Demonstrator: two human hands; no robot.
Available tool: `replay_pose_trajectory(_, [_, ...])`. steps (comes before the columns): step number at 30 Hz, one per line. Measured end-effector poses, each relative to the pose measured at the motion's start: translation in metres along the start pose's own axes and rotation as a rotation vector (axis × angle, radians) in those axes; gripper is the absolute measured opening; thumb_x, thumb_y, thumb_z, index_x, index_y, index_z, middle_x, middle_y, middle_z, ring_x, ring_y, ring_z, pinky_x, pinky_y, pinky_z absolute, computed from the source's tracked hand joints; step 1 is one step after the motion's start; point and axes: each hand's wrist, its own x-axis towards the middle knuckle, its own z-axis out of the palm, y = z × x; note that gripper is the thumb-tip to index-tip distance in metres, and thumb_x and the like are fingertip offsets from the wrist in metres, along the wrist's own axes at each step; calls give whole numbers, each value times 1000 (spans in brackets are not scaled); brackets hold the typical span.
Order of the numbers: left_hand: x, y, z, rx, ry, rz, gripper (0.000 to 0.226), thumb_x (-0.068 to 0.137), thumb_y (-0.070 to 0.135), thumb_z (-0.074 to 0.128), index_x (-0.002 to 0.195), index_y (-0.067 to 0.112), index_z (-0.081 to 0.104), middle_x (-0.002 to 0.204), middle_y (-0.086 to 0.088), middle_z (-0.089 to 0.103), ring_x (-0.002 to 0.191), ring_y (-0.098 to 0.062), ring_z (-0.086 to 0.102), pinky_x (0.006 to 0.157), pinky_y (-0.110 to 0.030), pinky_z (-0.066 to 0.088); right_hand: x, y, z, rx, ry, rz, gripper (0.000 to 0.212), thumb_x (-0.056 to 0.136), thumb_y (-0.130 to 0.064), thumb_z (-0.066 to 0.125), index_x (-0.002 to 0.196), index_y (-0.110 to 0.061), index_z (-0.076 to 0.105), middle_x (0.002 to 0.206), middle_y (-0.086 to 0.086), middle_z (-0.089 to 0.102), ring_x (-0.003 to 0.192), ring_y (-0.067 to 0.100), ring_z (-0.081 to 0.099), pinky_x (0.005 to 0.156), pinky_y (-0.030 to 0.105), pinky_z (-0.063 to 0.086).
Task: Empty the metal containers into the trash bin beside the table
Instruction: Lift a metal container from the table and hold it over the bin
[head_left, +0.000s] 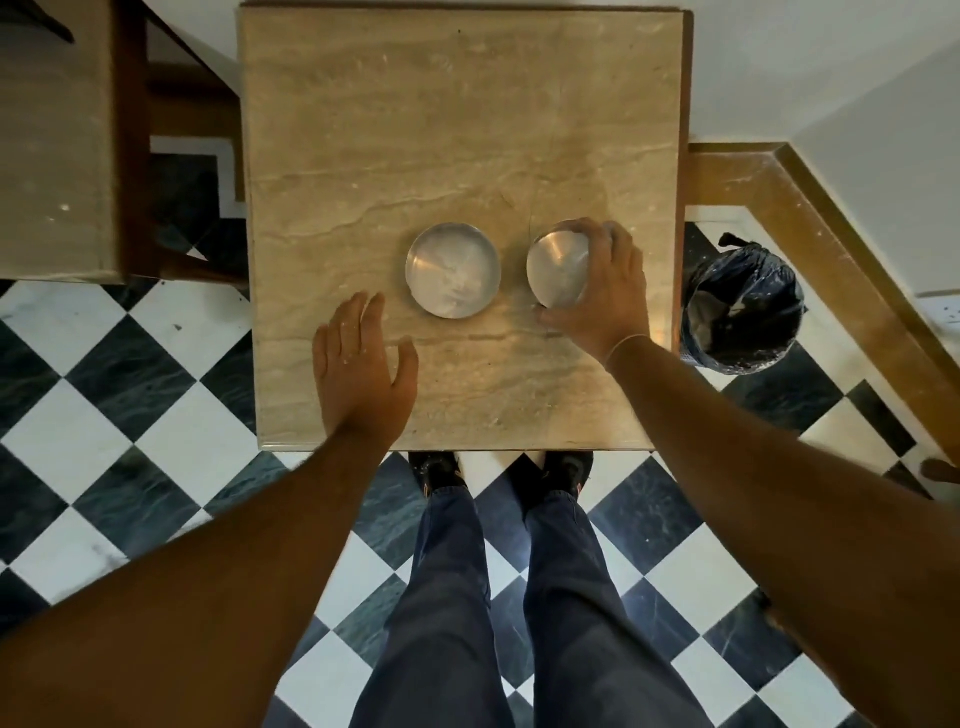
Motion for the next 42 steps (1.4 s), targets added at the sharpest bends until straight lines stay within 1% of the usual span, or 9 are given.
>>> replay_pose_trajectory(4, [9, 43, -8, -141, -43, 132, 47, 109, 38, 44, 138, 13, 70, 129, -13, 75, 118, -36, 68, 95, -46, 55, -30, -10, -3, 65, 47, -104, 108, 53, -40, 104, 143, -19, 50, 150, 15, 53, 137, 39, 54, 115, 50, 49])
replay_pose_trajectory(7, [17, 81, -12, -263, -227, 34, 51, 112, 54, 36, 131, 26, 74, 108, -3, 81, 98, -27, 75, 73, -34, 49, -53, -20, -4, 96, 80, -179, 102, 53, -35, 105, 137, -16, 49, 151, 20, 54, 140, 43, 54, 118, 48, 46])
replay_pose_trajectory(14, [25, 110, -2, -434, -307, 61, 42, 116, 39, 43, 74, 36, 49, 61, 8, 51, 58, -12, 53, 56, -34, 38, -85, -13, -6, 195, 59, -220, 99, 59, -42, 99, 141, -13, 52, 156, 15, 49, 145, 39, 50, 122, 52, 44])
replay_pose_trajectory(19, [14, 107, 8, -356, -313, 163, 39, 116, 30, 41, 97, 12, 70, 68, 0, 61, 63, -26, 63, 58, -41, 50, -75, -7, -40, 968, -189, 342, 80, 89, -58, 75, 154, -28, 39, 156, 10, 49, 131, 19, 61, 99, 26, 59])
replay_pose_trajectory(24, [2, 128, 11, -354, -244, 242, 37, 115, 30, 46, 101, 10, 74, 59, 0, 56, 52, -27, 57, 50, -39, 45, -78, 32, -59, 1539, -640, 821, 86, 104, -78, 50, 157, -11, 63, 158, 22, 64, 148, 43, 60, 129, 67, 37])
replay_pose_trajectory(30, [-1, 154, 9, -236, -107, 473, 22, 106, 21, 65, 97, 14, 84, 55, -3, 67, 43, -25, 59, 50, -25, 35, -91, 50, -68, 1702, -786, 788, 99, 88, -79, 65, 169, -25, 48, 169, 17, 50, 145, 52, 52, 124, 75, 30])
replay_pose_trajectory(37, [3, 130, 14, -26, -28, 382, 52, 112, 38, 45, 159, 19, 56, 122, -6, 75, 111, -31, 65, 97, -49, 46, -81, 104, -108, 1584, -167, 816, 85, 98, -76, 59, 164, -21, 54, 162, 19, 58, 138, 45, 62, 96, 61, 62])
replay_pose_trajectory(40, [-4, 100, 18, 69, 31, 267, 62, 111, 43, 47, 167, 16, 41, 161, -12, 53, 146, -36, 50, 121, -59, 31, -68, 128, -132, 1218, -9, 624, 90, 99, -69, 69, 166, -14, 47, 153, 16, 61, 137, 38, 62, 110, 66, 58])
replay_pose_trajectory(42, [-11, 82, 22, 136, 54, 158, 68, 111, 47, 43, 171, 18, 30, 174, -14, 36, 157, -37, 39, 126, -62, 21, -62, 132, -142, 781, 179, 487, 78, 104, -57, 69, 167, -21, 41, 159, 16, 54, 133, 26, 65, 105, 41, 65])
